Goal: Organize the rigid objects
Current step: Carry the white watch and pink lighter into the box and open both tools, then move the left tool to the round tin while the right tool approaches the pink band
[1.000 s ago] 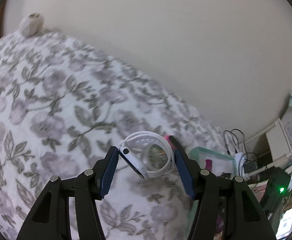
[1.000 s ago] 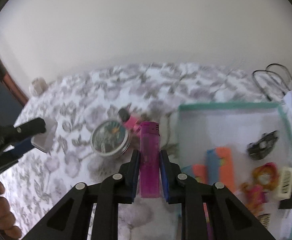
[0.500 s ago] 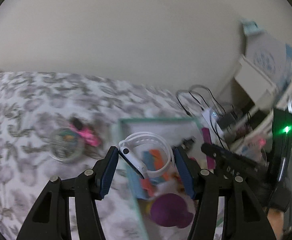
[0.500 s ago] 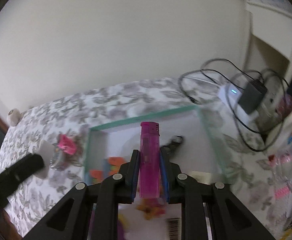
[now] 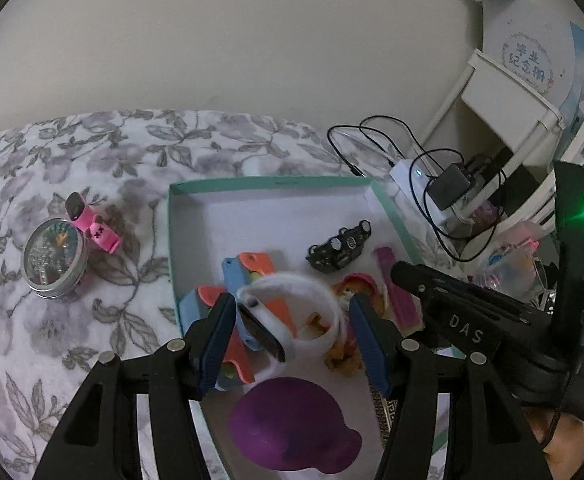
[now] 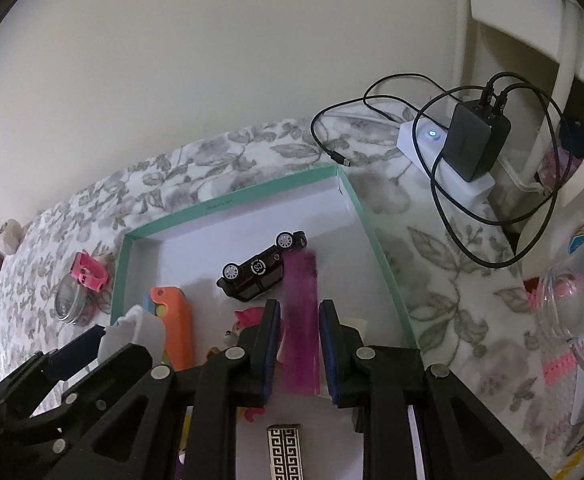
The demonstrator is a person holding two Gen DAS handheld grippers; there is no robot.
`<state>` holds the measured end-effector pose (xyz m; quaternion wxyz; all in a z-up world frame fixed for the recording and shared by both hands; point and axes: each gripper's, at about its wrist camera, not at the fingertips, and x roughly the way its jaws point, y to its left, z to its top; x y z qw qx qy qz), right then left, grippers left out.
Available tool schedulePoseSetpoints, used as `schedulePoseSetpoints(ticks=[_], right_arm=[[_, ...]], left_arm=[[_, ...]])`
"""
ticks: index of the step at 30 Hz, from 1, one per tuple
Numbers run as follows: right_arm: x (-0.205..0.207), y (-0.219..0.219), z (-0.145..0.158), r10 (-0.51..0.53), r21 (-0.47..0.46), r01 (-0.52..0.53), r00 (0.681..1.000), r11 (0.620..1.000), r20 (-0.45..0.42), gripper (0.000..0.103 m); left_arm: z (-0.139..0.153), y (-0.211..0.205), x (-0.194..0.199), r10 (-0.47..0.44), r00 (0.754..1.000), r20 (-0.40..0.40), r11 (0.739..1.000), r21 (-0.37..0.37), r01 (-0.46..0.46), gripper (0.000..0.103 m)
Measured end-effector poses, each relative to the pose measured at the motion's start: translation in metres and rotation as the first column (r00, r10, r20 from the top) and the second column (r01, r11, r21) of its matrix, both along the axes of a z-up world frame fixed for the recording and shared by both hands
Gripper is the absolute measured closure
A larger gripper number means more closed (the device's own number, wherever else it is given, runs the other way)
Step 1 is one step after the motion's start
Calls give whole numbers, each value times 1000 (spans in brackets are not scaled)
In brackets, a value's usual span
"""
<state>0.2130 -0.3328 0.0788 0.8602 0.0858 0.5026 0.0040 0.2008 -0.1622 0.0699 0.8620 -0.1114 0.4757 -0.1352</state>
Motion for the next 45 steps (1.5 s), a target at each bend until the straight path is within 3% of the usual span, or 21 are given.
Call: schedulePoseSetpoints(ticks=[10, 12, 14, 16, 20, 26, 28, 29, 34, 45], right_arm=[[-1, 10, 11, 17, -35, -16, 999, 999, 28, 81], [-1, 15, 17, 28, -38, -27, 999, 999, 46, 76], [-1, 22, 20, 44, -43, -41, 997, 998, 57, 60], [0, 29, 21, 60, -53, -57, 996, 997, 62, 51], [1, 43, 19, 89, -54, -85, 994, 995, 66, 40], [2, 69, 17, 139, -65, -134, 987, 989, 75, 27], [2, 78, 17, 155, -74, -149, 985, 986, 81, 22], [1, 83, 17, 163, -77, -157, 983, 985, 85, 17], [3, 114, 12, 212, -100, -203, 973, 974, 90, 6], [11, 156, -2, 274, -149, -261, 959, 954, 73, 3]], left_arm=[[17, 28, 2, 52, 998, 24, 998, -47, -50, 37], [22, 43, 3, 91, 995, 34, 995, -42, -90, 30], [25, 63, 4, 142, 989, 35, 989, -39, -141, 24], [24, 81, 6, 184, 983, 27, 982, -42, -183, 17], [18, 122, 8, 295, 956, 0, 955, -20, -295, 15], [1, 178, 3, 462, 886, -39, 886, 45, -461, 13], [-5, 190, 3, 490, 870, -55, 871, 47, -488, 1], [-7, 192, 2, 498, 865, -58, 867, 49, -496, 1], [-19, 199, 5, 498, 865, -55, 866, 86, -493, 1], [-28, 201, 9, 493, 870, -22, 867, 98, -489, 1]])
